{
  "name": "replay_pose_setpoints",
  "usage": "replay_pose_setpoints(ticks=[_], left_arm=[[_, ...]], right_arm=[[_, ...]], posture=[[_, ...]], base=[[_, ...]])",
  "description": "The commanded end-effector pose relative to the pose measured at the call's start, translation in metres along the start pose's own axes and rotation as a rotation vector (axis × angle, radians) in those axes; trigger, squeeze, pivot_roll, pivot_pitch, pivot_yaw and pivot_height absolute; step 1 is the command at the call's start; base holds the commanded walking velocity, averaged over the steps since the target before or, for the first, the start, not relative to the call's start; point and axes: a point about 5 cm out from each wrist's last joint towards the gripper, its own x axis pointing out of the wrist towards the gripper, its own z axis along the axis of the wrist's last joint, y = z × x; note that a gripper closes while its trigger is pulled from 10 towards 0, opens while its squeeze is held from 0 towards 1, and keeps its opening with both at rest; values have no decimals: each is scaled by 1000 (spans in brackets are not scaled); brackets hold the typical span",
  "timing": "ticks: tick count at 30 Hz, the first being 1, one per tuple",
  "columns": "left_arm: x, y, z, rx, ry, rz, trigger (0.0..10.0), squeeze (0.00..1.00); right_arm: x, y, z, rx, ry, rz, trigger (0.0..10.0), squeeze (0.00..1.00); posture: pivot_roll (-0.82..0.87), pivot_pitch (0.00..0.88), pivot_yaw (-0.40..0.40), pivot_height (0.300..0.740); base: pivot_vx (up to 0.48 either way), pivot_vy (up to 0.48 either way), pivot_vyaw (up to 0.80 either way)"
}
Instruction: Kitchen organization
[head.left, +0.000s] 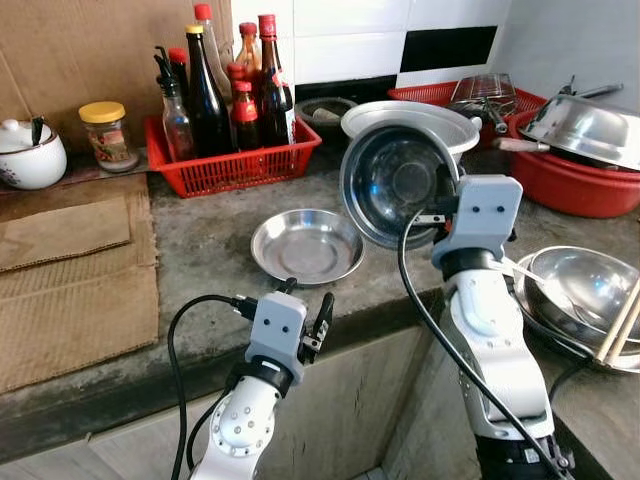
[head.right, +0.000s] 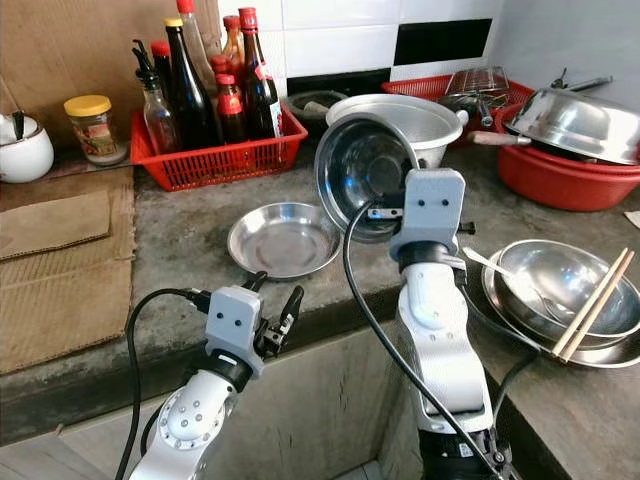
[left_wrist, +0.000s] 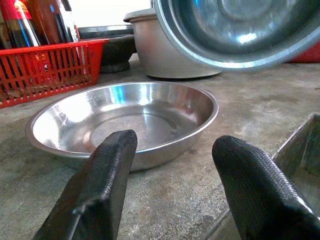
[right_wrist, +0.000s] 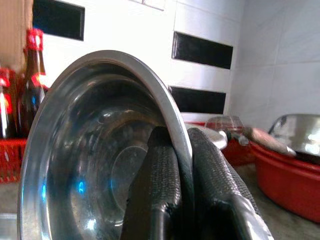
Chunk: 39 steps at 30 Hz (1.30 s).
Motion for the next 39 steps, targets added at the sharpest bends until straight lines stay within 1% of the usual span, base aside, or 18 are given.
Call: replay_pose_setpoints(ticks=[1,9,34,35,36,37,38,39], left_arm=[[0,-1,7,-4,-28,-4,10000,0],[0,-1,6,-1,-27,-11,10000,0],[0,-2,2,4,-16,-25,10000,0],[0,-2,2,5,-16,-26,10000,0],[0,-2,2,5,-16,-26,10000,0],[-1,-2,2,4,-17,-25,10000,0],[-1,-2,2,6,-16,-26,10000,0],[0,-2,2,6,-16,-28,10000,0]], right_arm=[[-2,-2,7,0,-45,2,0,0],[-1,-3,7,6,-50,-5,0,0],[-2,6,7,28,-39,35,0,0],[-2,6,6,28,-37,36,784,0],[-2,6,6,27,-36,36,784,0],[-3,7,6,25,-32,37,4784,0],[-3,7,6,23,-31,38,7961,0],[-4,8,5,19,-27,40,10000,0]], posture=[[69,0,-41,740],[67,0,-35,740],[65,0,-32,740],[66,0,-32,740],[66,0,-32,740],[66,0,-25,740],[66,0,-25,740],[70,0,-28,740]], base=[[-240,0,0],[-271,0,0],[-310,0,0],[-315,0,0],[-315,0,0],[-315,0,0],[-315,0,0],[-319,0,0]])
